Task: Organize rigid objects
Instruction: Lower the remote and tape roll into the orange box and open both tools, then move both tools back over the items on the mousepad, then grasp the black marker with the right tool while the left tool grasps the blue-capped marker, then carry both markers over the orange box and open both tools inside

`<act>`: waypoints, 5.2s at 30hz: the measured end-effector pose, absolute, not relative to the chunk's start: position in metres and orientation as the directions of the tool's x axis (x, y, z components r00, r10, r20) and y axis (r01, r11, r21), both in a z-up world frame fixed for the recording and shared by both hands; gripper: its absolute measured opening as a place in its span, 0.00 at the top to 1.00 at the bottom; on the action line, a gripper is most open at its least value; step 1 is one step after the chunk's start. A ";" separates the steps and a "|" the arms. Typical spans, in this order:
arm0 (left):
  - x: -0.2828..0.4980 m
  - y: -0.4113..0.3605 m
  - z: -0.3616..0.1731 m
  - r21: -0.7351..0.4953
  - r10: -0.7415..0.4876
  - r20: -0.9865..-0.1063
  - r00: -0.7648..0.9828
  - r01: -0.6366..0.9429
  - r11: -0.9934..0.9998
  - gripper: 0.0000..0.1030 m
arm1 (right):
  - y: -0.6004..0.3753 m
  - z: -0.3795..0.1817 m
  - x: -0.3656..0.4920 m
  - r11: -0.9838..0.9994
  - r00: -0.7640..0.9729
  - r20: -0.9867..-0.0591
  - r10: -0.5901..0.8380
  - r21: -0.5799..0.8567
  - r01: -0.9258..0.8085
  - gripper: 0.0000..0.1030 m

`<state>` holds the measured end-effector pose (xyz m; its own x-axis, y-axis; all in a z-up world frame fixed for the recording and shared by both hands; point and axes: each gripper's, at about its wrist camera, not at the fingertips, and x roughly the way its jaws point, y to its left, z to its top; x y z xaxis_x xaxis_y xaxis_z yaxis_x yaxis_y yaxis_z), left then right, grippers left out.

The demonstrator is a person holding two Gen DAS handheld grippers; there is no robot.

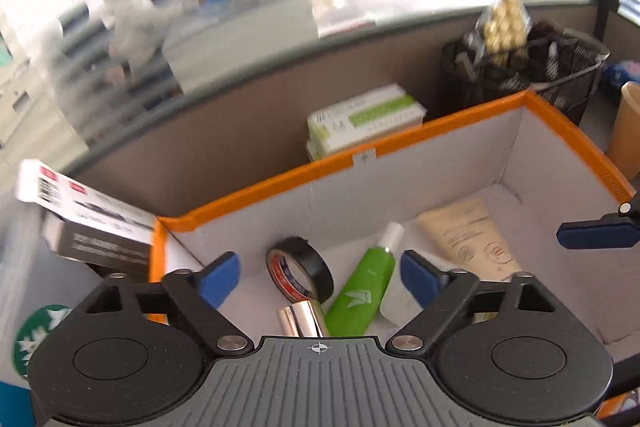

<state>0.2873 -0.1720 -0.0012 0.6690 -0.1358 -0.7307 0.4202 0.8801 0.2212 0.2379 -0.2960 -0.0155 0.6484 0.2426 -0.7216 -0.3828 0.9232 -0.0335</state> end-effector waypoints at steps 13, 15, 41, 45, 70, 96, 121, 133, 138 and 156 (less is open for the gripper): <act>0.168 -0.093 0.052 0.164 -0.235 -0.454 0.860 0.340 0.926 0.00 | -0.304 0.037 0.110 0.945 0.856 -0.430 0.288 -0.020 -0.328 0.01; 0.144 -0.081 0.045 0.180 -0.225 -0.433 0.873 0.328 0.927 0.00 | -0.305 0.038 0.084 0.948 0.870 -0.405 0.282 -0.021 -0.318 0.00; 0.046 -0.092 -0.076 0.215 -0.298 -0.568 0.767 0.487 0.846 0.00 | -0.291 -0.065 -0.001 0.946 0.815 -0.518 0.260 -0.032 -0.322 0.21; 0.041 -0.100 -0.081 0.213 -0.329 -0.576 0.748 0.526 0.823 0.00 | -0.297 -0.067 0.003 0.953 0.793 -0.554 0.252 -0.001 -0.303 0.39; 0.070 -0.050 -0.071 0.218 -0.426 -0.574 0.700 0.632 0.744 0.00 | -0.287 -0.071 0.130 0.876 0.649 -0.595 0.474 0.246 -0.415 0.27; 0.076 0.044 -0.057 -0.003 -0.282 -0.624 0.728 0.359 0.933 0.00 | -0.252 -0.047 0.049 0.862 0.662 -0.580 0.475 0.157 -0.481 0.11; 0.098 0.011 -0.084 0.015 -0.075 -0.681 0.728 0.116 0.993 0.17 | -0.342 -0.091 -0.018 0.973 0.752 -0.635 0.178 0.000 -0.230 0.63; 0.093 0.009 -0.077 -0.091 -0.134 -0.658 0.741 0.098 0.991 0.90 | -0.340 -0.093 -0.017 0.973 0.774 -0.608 0.177 -0.012 -0.233 0.88; 0.080 0.000 -0.073 -0.052 -0.140 -0.645 0.751 0.140 0.989 0.90 | -0.341 -0.091 -0.018 0.973 0.767 -0.613 0.190 0.015 -0.229 0.91; 0.055 -0.001 -0.007 -0.055 -0.220 -0.495 0.841 0.222 0.973 0.90 | -0.319 -0.043 -0.009 0.964 0.837 -0.490 0.246 0.035 -0.263 0.91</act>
